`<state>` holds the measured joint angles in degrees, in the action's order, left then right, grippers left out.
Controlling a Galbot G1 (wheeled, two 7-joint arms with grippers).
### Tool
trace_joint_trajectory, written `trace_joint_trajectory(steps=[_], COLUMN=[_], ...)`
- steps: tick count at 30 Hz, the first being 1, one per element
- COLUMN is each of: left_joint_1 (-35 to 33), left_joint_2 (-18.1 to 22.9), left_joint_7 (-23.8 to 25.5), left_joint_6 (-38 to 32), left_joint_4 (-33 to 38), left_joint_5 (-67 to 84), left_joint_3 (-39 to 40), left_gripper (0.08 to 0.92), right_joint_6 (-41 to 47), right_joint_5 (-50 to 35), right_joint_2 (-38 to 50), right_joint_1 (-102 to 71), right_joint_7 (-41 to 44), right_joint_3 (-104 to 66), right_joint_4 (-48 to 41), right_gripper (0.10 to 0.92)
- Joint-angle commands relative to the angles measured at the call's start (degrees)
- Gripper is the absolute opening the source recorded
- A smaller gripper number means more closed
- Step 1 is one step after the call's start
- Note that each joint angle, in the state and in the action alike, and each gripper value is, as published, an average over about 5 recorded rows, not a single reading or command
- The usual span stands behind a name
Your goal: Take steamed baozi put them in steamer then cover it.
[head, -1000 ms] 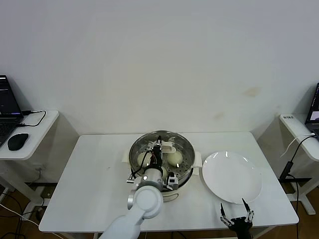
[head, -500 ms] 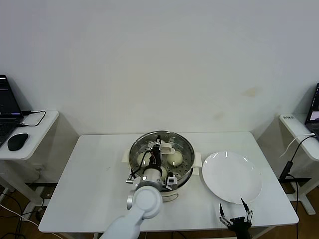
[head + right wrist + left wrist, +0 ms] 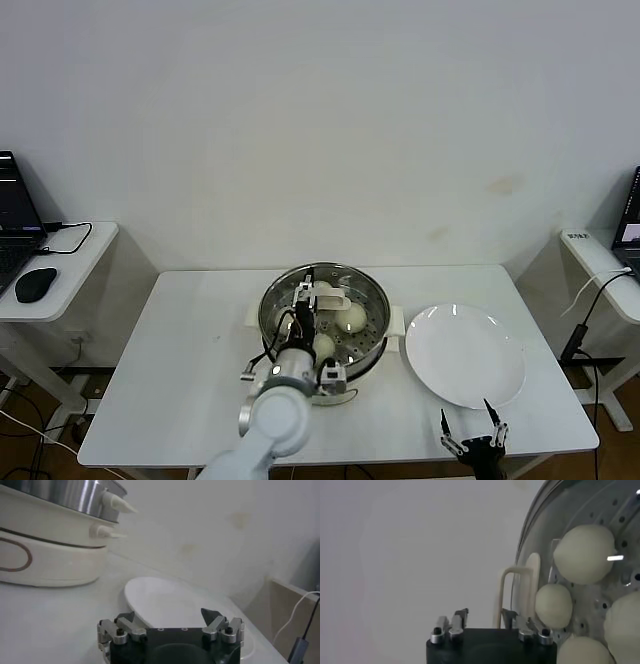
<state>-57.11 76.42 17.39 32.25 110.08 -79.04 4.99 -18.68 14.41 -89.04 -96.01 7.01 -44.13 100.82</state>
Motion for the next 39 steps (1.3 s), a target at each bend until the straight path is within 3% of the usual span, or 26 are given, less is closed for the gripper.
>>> trace_joint_trajectory(steps=[1,7,11,14,19,30,39], left_joint_1=[-10.6,-18.9,-25.7,-29.9,-35.7,-47.2,-47.4], left_joint_2=[-6.5,-9.8,-10.4,-9.2,-5.8,-3.0,0.5], left_joint_7=[-6.9,-13.3,-23.4,-31.1,-37.2,-35.1,-30.2], left_joint_6=[-0.9,-2.0,-5.4,-13.3,-27.0,-34.5,-40.8], left_joint_4=[16.6,25.0,27.3,27.0,24.6,21.3,10.8], left_joint_5=[17.1,33.8,50.0,67.2,88.5,97.3,93.6], left_joint_3=[-5.1,-10.4,-14.3,-19.2,-29.5,-36.5,-37.4], left_gripper=[0.715,0.818,0.822,0.823,0.823,0.823,0.823], right_joint_6=[-0.1,-0.1,0.3,1.2,3.7,8.6,9.3], right_joint_5=[0.2,0.3,-0.4,-2.4,-6.8,-15.6,-16.4], right_joint_2=[-0.2,-0.2,0.3,1.0,3.1,9.7,9.8], right_joint_1=[-0.2,-0.7,-1.2,-1.8,-3.6,-8.2,-7.9], right_joint_7=[0.0,0.0,0.1,0.7,1.9,3.3,3.6], right_joint_3=[0.2,0.8,1.3,2.0,3.3,4.1,6.2], right_joint_4=[0.1,0.2,1.1,2.4,5.7,12.1,12.5], right_gripper=[0.823,0.823,0.823,0.823,0.823,0.823,0.823])
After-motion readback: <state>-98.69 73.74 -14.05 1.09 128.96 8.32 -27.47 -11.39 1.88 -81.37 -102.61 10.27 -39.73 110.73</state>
